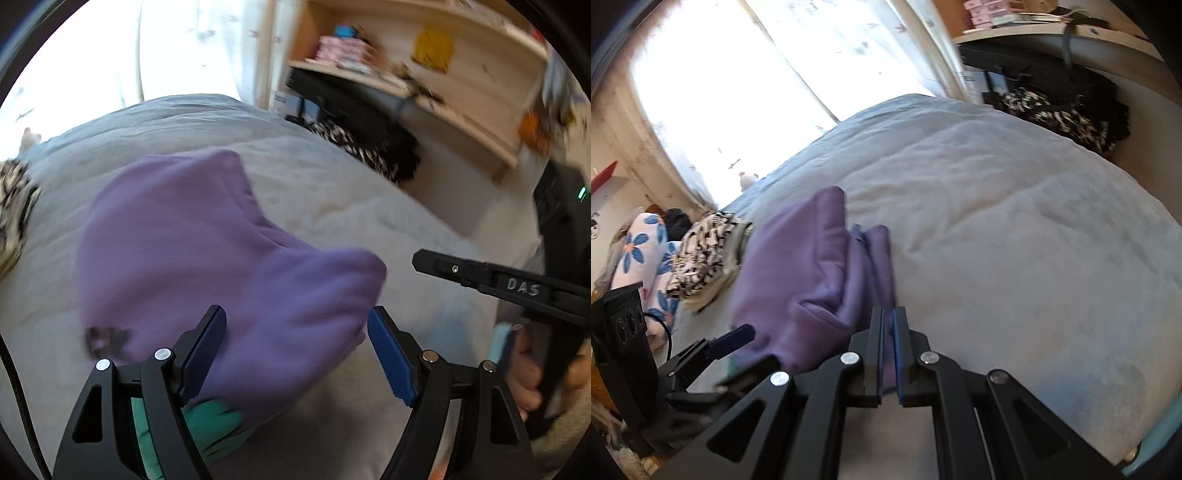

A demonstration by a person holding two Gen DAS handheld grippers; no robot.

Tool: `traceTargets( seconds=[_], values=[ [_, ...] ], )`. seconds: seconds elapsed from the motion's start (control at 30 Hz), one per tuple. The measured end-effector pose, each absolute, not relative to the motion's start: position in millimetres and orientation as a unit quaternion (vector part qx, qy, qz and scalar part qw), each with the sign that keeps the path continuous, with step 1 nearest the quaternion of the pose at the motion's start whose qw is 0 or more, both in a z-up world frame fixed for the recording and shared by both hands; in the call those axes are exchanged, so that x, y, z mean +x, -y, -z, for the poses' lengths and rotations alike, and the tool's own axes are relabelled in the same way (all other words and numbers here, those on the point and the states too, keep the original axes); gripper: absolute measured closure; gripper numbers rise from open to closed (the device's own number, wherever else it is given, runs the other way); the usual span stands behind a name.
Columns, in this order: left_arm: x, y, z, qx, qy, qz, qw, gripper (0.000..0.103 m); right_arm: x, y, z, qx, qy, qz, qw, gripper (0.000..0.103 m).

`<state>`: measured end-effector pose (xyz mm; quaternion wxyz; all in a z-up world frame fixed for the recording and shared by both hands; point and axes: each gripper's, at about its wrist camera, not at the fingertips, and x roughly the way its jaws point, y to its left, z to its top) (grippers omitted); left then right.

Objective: Fold large clothes
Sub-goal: 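Lay the folded side down and press it flat with both tools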

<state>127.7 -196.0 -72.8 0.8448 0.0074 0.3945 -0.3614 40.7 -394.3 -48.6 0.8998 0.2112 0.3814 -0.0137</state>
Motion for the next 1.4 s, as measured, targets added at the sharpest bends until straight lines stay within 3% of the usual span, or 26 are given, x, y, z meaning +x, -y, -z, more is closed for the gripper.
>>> traceTargets(
  seconds=[0.03,0.1,0.2,0.43,0.6,0.63,0.7,0.8,0.97,1.13,1.33,1.4],
  values=[
    [133,181,68,-0.013,-0.396,0.352,0.848,0.024,44,393,45,0.212,-0.380,0.007,0.900,0.095],
    [146,162,63,-0.043,-0.400,0.328,0.855,0.022,51,391,38,0.218,-0.377,-0.011,0.900,0.073],
    [172,128,67,-0.069,-0.413,0.263,0.869,0.022,67,382,32,0.219,-0.381,-0.043,0.897,0.062],
    [227,103,108,-0.078,-0.494,0.195,0.844,0.022,129,362,60,0.217,-0.486,-0.075,0.844,0.062],
    [239,109,116,-0.075,-0.495,0.205,0.841,0.022,153,345,93,0.188,-0.553,-0.084,0.807,0.062],
    [242,112,115,-0.074,-0.495,0.207,0.841,0.022,156,343,101,0.182,-0.566,-0.087,0.800,0.063],
    [248,113,116,-0.075,-0.495,0.205,0.841,0.022,158,341,114,0.180,-0.575,-0.094,0.793,0.075],
    [255,118,115,-0.080,-0.500,0.208,0.837,0.022,149,348,119,0.201,-0.558,-0.096,0.800,0.084],
    [251,133,114,-0.070,-0.494,0.219,0.838,0.022,115,367,118,0.232,-0.504,-0.088,0.827,0.085],
    [240,159,124,-0.033,-0.474,0.211,0.854,0.021,102,378,168,0.299,-0.510,-0.071,0.803,0.085],
    [248,152,120,-0.057,-0.486,0.209,0.847,0.019,109,372,134,0.256,-0.518,-0.062,0.814,0.079],
    [252,147,117,-0.059,-0.491,0.215,0.842,0.019,118,369,116,0.231,-0.506,-0.063,0.829,0.072]
  ],
)
